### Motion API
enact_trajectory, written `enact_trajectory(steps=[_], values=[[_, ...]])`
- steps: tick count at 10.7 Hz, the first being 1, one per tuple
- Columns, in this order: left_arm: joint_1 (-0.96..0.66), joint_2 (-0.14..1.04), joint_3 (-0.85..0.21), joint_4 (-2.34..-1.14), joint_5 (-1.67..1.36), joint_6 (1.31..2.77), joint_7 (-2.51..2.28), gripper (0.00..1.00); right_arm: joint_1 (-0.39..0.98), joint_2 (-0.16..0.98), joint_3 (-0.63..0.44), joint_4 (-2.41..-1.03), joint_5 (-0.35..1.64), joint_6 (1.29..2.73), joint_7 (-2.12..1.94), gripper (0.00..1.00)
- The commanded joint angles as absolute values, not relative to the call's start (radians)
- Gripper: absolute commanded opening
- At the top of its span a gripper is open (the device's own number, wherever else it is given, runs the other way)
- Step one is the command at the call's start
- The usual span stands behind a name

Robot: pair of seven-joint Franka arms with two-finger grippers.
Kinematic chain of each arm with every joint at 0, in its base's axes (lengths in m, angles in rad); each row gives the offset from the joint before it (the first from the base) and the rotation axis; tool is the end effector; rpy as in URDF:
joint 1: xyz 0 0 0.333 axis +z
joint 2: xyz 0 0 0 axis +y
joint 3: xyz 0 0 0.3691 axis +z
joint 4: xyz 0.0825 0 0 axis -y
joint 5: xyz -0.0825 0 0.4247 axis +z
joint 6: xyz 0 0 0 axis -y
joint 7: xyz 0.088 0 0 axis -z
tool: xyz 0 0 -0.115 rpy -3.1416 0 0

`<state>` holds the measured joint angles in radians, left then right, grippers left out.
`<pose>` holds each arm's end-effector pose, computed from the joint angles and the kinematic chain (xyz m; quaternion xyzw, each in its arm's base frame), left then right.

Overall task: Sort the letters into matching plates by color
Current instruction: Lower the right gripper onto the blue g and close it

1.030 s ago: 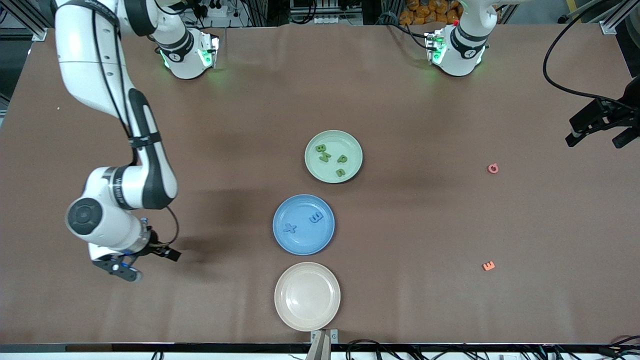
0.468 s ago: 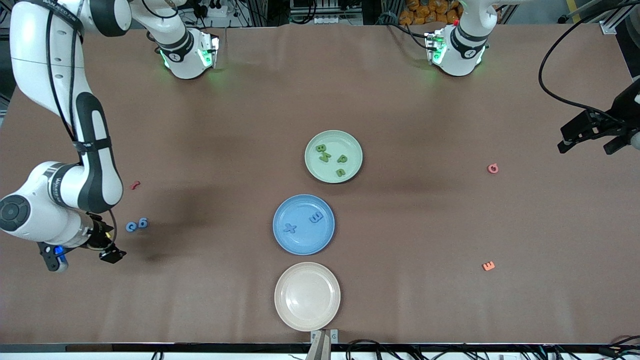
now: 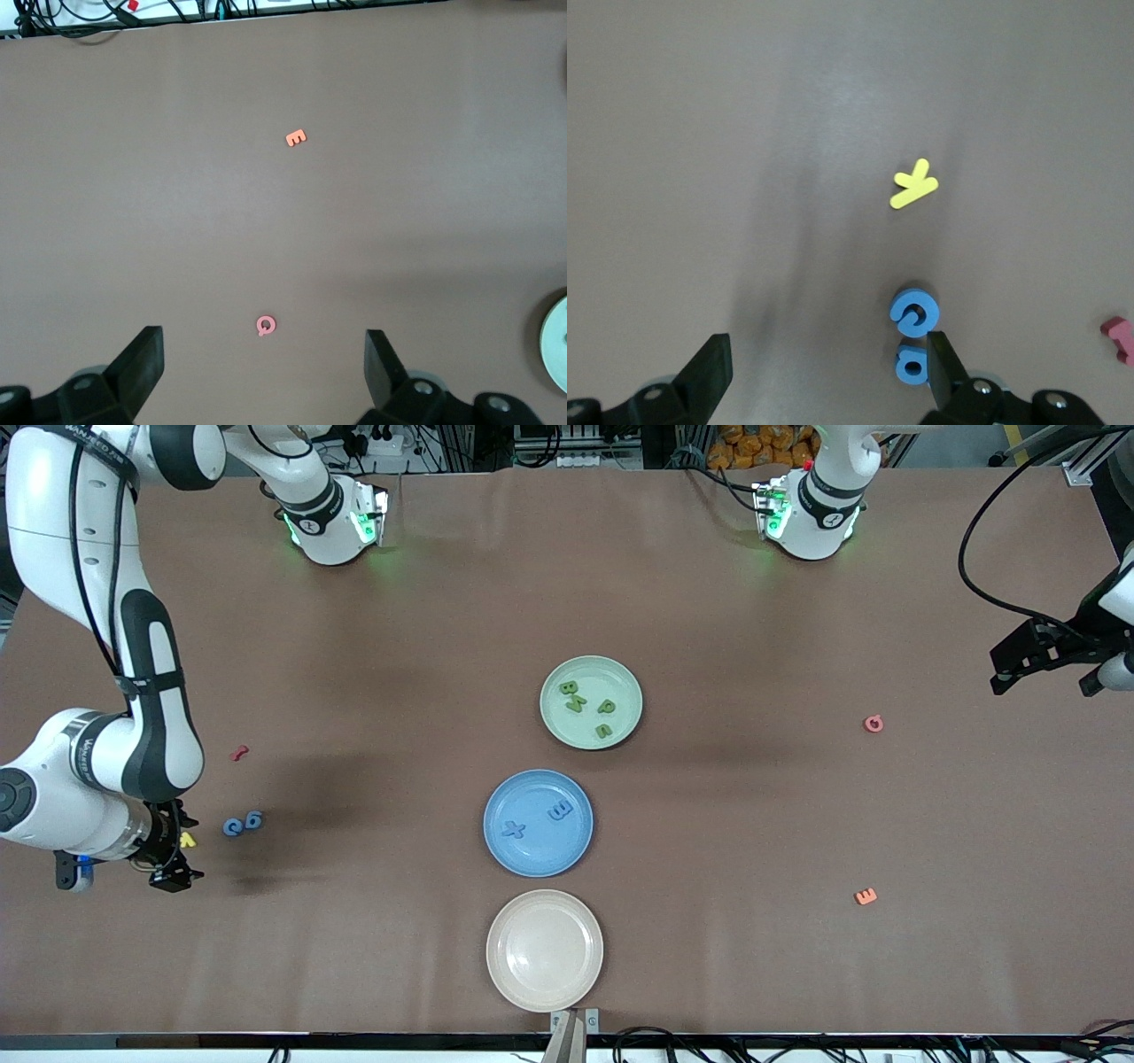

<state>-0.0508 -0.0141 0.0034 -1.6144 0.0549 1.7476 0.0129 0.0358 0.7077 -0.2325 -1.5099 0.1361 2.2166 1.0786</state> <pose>0.6077 -0.0234 0.6725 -0.9964 0.0329 -0.0740 0.0260 0.7718 -0.1155 0.2654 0.7956 -0.6054 0.0175 0.0142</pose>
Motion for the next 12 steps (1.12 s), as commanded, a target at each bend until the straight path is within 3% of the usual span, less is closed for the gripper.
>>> enact_trajectory(steps=[1, 6, 12], values=[[-0.061, -0.012, -0.002, -1.601, 0.052, 1.706, 0.012, 1.0, 0.023, 0.67, -0.21, -1.606, 0.126, 2.267, 1.16, 0.96], [-0.075, 0.0, -0.005, -1.595, 0.057, 1.674, 0.012, 1.0, 0.028, 0.617, -0.187, -1.799, 0.135, 2.465, 1.229, 0.96], [-0.042, -0.023, 0.009, -1.594, 0.066, 1.6, 0.011, 1.0, 0.043, 0.6, -0.16, -1.864, 0.137, 2.493, 1.285, 0.96]])
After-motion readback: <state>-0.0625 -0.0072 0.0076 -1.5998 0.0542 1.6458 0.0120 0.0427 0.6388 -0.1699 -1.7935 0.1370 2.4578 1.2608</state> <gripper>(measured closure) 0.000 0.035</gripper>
